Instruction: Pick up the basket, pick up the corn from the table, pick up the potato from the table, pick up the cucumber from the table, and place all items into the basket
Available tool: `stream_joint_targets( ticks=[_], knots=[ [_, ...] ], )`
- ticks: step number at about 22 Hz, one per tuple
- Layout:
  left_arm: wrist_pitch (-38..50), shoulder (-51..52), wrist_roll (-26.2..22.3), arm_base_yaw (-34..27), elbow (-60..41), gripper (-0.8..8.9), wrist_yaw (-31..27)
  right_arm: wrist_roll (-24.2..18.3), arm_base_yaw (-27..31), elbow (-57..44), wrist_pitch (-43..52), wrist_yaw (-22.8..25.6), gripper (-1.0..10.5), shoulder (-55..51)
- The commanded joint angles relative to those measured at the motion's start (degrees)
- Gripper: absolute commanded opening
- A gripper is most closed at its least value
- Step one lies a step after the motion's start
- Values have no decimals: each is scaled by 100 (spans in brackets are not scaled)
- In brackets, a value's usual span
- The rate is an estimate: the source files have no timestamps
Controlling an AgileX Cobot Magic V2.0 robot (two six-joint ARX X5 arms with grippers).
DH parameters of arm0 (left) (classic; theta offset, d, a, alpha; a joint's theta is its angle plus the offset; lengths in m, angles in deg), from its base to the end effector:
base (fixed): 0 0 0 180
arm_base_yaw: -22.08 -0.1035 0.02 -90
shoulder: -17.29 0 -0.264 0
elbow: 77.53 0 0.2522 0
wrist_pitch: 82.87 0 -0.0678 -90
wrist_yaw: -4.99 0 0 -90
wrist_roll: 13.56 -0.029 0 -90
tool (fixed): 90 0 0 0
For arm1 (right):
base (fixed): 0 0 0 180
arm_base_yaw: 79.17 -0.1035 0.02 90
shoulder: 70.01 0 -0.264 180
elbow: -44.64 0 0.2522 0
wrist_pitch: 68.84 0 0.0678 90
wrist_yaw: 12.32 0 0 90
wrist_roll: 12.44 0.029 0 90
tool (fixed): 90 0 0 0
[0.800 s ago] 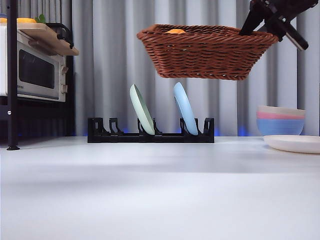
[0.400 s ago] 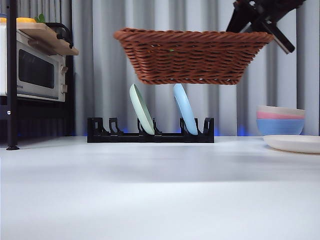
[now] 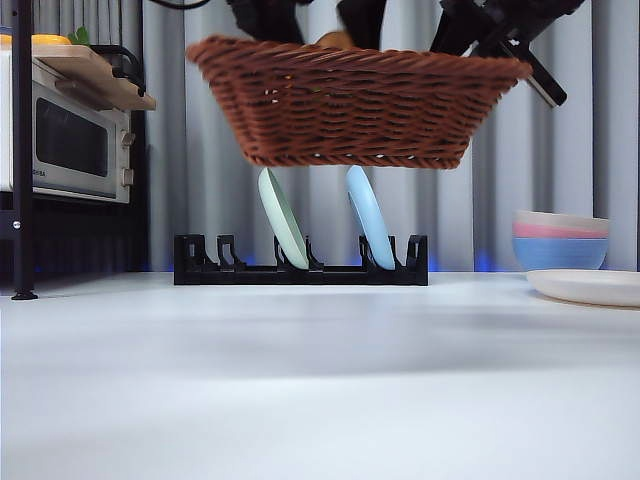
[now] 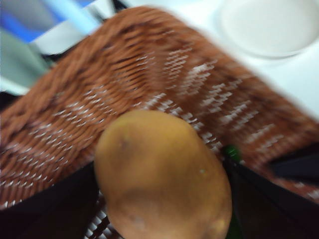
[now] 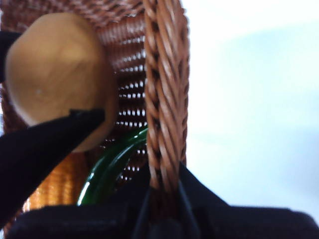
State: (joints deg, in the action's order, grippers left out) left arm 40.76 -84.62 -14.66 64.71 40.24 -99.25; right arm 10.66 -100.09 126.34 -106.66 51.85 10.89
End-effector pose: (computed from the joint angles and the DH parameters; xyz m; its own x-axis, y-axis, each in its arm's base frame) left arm 0.2918 -0.2589 0.3684 0.7088 -0.3181 -0.6296 0.5279 0.8312 0.1744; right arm 0.2808 0.1208 0.3112 0.5157 0.6636 -0.5419 -0.3739 0.7434 0.5546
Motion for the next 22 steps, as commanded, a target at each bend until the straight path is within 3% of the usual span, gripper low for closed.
stream_joint_targets(
  ticks=[1, 5, 10, 15, 18, 22],
  knots=[
    [-4, -2, -63, -37, 15, 98, -63, 37, -20, 81, 103, -83, -12, -35],
    [11, 0, -63, -37, 20, 625, -57, 35, -20, 81, 68, -83, -12, -35],
    [-50, 166, -39, -17, 31, 627, 153, 35, -15, 81, 24, -44, -12, -33],
    [-20, 922, -42, 9, 33, 626, 262, -9, -9, 81, 35, 267, -12, 17],
    [-4, 1626, -42, 15, 33, 626, 267, 7, -9, 81, 48, 697, -12, 334],
    [4, 2428, -39, 15, 33, 626, 260, 518, -9, 81, 264, 686, -12, 1134]
  ],
)
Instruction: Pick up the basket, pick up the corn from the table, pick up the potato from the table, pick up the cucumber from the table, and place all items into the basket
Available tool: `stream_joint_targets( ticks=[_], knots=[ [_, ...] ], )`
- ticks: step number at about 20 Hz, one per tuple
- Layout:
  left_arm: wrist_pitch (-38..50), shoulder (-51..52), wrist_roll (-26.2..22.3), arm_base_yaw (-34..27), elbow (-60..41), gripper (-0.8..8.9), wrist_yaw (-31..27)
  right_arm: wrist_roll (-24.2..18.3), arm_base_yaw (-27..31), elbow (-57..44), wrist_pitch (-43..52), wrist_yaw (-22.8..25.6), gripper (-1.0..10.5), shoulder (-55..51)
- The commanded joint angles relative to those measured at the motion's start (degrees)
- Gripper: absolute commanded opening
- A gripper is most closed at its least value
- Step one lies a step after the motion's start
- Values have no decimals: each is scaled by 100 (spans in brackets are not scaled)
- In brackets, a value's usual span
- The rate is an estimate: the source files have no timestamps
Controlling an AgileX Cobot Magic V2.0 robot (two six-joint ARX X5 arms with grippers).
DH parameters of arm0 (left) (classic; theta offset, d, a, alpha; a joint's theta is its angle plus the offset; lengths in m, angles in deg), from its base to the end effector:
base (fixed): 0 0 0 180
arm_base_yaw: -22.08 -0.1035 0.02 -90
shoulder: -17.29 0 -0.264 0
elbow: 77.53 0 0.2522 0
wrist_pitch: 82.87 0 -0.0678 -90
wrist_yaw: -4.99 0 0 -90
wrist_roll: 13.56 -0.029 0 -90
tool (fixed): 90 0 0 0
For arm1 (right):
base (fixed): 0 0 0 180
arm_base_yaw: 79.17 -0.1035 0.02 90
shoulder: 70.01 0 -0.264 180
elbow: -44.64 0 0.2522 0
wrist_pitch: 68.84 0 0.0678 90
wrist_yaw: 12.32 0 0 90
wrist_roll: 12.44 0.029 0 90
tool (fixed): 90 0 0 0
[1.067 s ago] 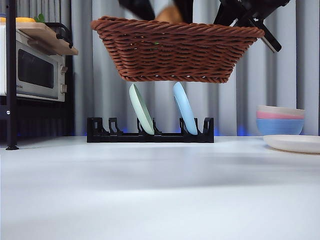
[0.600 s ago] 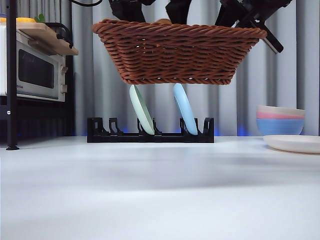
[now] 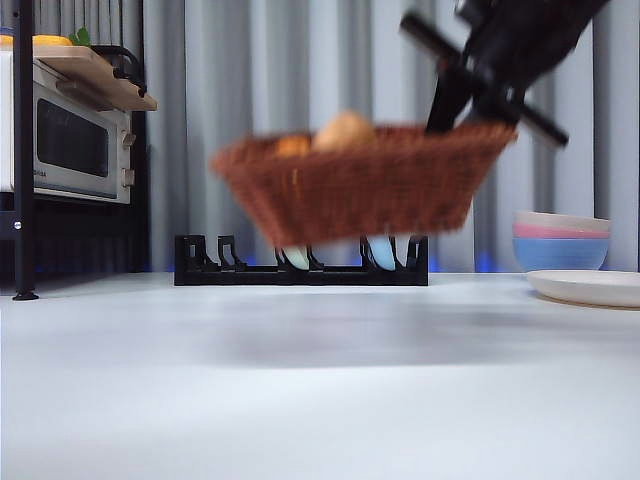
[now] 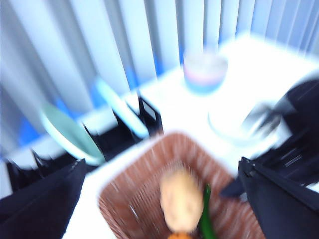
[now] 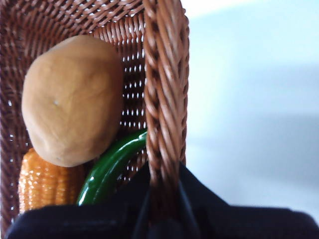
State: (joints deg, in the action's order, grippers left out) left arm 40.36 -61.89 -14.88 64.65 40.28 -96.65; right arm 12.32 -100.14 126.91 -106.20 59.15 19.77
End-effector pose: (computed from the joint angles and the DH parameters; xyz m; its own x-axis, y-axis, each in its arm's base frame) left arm 0.1946 -0.1708 0.4903 0.8219 -0.4811 -0.3049 0.5265 0.8459 0.0847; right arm 0.3110 0.1291 0.2673 0.5137 0.5372 -0.6689 -0.2232 0.8365 0.5004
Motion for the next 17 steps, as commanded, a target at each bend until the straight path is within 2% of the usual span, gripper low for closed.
stream_joint_targets(
  ticks=[1, 5, 14, 16, 17],
  knots=[
    [46, 262, -15, 22, 28, 626, 0, 413, -7, 24, 258, -44, -12, 387],
    [24, 546, -15, 20, 28, 626, -20, 588, -11, 24, 278, -42, -12, 820],
    [-278, 697, -17, 20, 28, 626, -17, 564, -9, 24, 216, -39, 11, 1250],
    [-413, 695, -20, 20, 28, 626, -17, 564, -9, 24, 208, -42, 87, 1248],
    [-481, 695, -20, 20, 28, 626, -17, 562, -4, 24, 208, -39, 200, 1241]
  ],
)
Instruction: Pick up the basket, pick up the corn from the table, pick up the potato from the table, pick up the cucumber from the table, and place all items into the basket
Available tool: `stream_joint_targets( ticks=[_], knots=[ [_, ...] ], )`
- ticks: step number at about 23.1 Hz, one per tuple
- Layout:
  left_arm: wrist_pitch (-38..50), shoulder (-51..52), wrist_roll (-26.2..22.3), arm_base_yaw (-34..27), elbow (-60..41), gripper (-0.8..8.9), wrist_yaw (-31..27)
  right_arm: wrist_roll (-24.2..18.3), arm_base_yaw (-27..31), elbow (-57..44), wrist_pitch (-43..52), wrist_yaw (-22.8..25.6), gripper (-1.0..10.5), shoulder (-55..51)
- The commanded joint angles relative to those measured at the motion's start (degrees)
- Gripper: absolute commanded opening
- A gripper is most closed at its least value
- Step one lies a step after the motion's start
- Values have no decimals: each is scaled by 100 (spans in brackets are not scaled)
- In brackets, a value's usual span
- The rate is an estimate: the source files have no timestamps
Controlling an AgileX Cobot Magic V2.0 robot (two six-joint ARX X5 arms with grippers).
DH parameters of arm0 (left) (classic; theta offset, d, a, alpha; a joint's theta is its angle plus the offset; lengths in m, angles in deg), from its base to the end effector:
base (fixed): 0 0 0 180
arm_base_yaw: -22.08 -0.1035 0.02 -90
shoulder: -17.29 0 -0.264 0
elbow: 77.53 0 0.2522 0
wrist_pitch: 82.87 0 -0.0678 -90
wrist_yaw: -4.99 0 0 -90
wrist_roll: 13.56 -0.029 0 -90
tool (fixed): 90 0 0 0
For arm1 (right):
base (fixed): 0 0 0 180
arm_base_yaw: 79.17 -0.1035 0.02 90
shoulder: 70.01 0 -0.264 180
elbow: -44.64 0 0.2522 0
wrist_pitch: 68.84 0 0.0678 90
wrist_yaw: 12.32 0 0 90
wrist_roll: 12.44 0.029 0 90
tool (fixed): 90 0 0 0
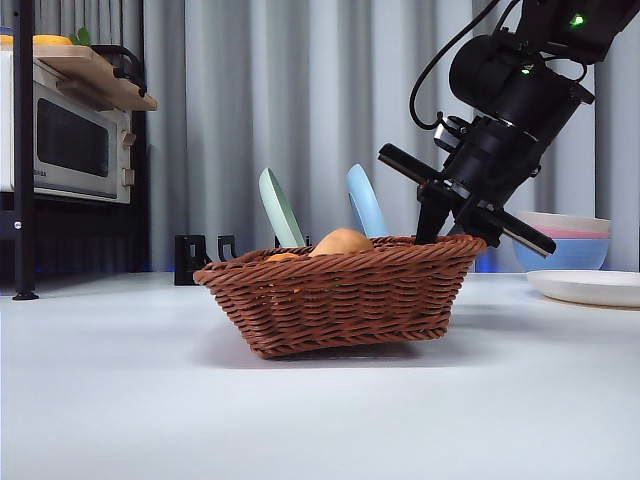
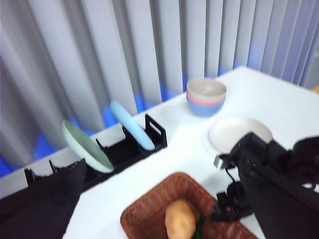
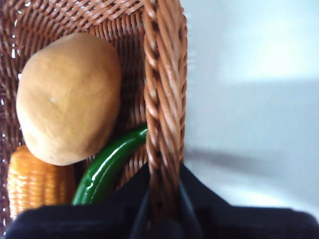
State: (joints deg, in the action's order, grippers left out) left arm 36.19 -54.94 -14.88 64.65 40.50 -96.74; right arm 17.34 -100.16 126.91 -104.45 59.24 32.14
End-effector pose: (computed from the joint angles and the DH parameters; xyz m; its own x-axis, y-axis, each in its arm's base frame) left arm 0.1573 -0.1364 0.5106 0.8336 -0.4897 -0.2557 0.5221 0.8495 0.0753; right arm 0.3391 0.1399 0.1973 0.3885 0.4878 -0.7817 -0.0580 0.8596 0.5076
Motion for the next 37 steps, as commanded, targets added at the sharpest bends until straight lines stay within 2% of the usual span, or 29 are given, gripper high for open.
stream_joint_targets(
  ticks=[1, 3, 4, 8, 10, 14, 17, 20, 22, 27, 32, 37],
  knots=[
    [-118, 0, -22, 20, 7, 625, -9, 59, 4, 24, 31, -46, 306, -15],
    [-205, 0, -44, 20, 7, 625, -11, 33, 59, 24, 35, -52, 470, -61],
    [-249, 0, -50, 20, 7, 625, -11, -28, 85, 24, 28, -52, 512, -105],
    [-538, 0, -188, 20, 7, 611, -57, -385, 120, 24, -63, -50, 503, -505],
    [-719, 0, -273, 20, 7, 496, -245, -632, 144, 24, -160, -48, 503, -828],
    [-1211, 0, -450, 13, 7, 203, -791, -1231, 142, 24, -365, -50, 485, -1615],
    [-1521, 0, -472, 7, 4, -24, -933, -1711, 144, 24, -592, -48, 305, -2238],
    [-1565, 2, -470, 4, 2, -8, -933, -2052, 144, 24, -767, -17, 66, -2815],
    [-1543, 2, -470, 2, -11, -8, -933, -2218, 146, 24, -892, 127, -21, -3147],
    [-1283, 197, -470, 2, -584, -9, -949, -2841, 133, 20, -1349, 820, -16, -3801],
    [-114, 1049, -481, -11, -2304, -9, -1134, -2975, 131, -304, -1102, 859, -16, -4371],
    [1069, 2181, -476, -74, -4277, -9, -1161, -2992, 131, -1268, -402, 846, -16, -5047]
  ],
)
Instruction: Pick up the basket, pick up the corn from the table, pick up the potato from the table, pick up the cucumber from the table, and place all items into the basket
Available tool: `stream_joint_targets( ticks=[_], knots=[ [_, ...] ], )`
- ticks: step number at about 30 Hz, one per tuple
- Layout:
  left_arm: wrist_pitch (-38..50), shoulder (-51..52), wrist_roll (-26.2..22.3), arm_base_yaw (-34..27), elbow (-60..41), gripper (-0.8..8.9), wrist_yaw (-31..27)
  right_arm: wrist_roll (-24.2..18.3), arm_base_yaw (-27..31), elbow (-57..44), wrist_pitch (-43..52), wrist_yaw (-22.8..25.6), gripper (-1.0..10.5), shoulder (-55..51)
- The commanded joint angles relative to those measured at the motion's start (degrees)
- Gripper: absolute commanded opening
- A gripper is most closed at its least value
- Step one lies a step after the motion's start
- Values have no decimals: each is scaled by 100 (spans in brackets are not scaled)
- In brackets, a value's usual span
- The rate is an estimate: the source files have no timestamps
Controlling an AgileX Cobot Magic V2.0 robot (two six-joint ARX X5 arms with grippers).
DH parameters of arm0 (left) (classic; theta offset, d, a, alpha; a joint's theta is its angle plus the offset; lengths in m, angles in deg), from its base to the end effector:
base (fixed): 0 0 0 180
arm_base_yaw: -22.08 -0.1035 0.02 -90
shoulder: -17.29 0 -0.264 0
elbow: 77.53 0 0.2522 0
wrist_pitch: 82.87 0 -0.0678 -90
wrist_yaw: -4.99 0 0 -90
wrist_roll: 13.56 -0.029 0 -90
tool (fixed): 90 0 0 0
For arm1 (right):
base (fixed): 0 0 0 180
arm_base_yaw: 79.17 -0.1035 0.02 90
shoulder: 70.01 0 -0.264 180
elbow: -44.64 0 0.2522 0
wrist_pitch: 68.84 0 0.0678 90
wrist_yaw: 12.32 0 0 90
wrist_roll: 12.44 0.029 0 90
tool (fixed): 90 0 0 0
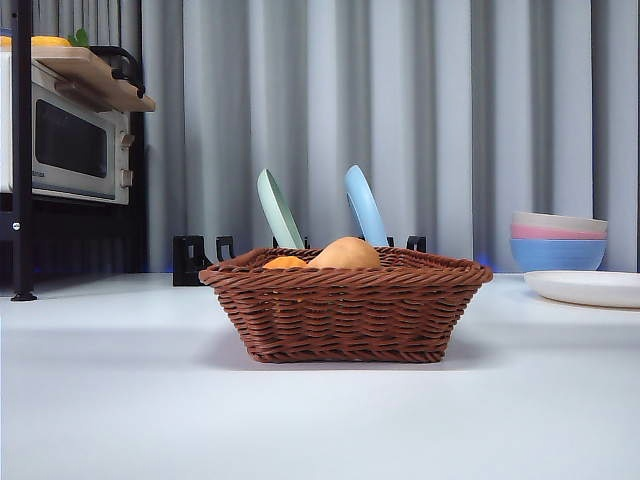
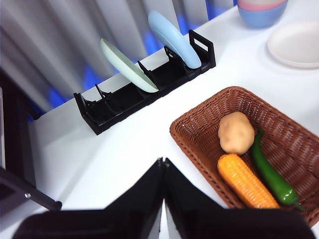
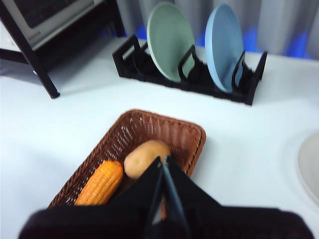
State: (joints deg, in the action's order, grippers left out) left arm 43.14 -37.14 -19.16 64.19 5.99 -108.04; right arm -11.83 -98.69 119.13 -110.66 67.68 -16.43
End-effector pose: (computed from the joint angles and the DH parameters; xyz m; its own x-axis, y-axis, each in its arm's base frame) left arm 0.1356 -0.1073 0.4011 0.8816 -0.2695 -0.3875 0.3827 0.8887 0.2524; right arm 0.1763 0.0679 0.3716 0.8091 0.4711 -0.3515 -0.4783 0.8752 0.0719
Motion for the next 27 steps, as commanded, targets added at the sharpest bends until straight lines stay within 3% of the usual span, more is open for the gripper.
stream_joint_targets(
  ticks=[1, 10, 14, 27],
  knots=[
    [564, 647, -42, -31, -1213, -9, -57, -79, -15, -745, 350, -11, -16, -321],
    [1097, 2387, 450, -20, -3458, -8, -59, 11, -13, -2702, 1091, 42, -16, -1222],
    [876, 2518, 669, -20, -3480, -3, -72, 557, -2, -2734, 992, 299, -12, -1152],
    [848, 2424, 669, -20, -3480, -3, -72, 553, -2, -2734, 955, 293, 2, -1147]
  ],
)
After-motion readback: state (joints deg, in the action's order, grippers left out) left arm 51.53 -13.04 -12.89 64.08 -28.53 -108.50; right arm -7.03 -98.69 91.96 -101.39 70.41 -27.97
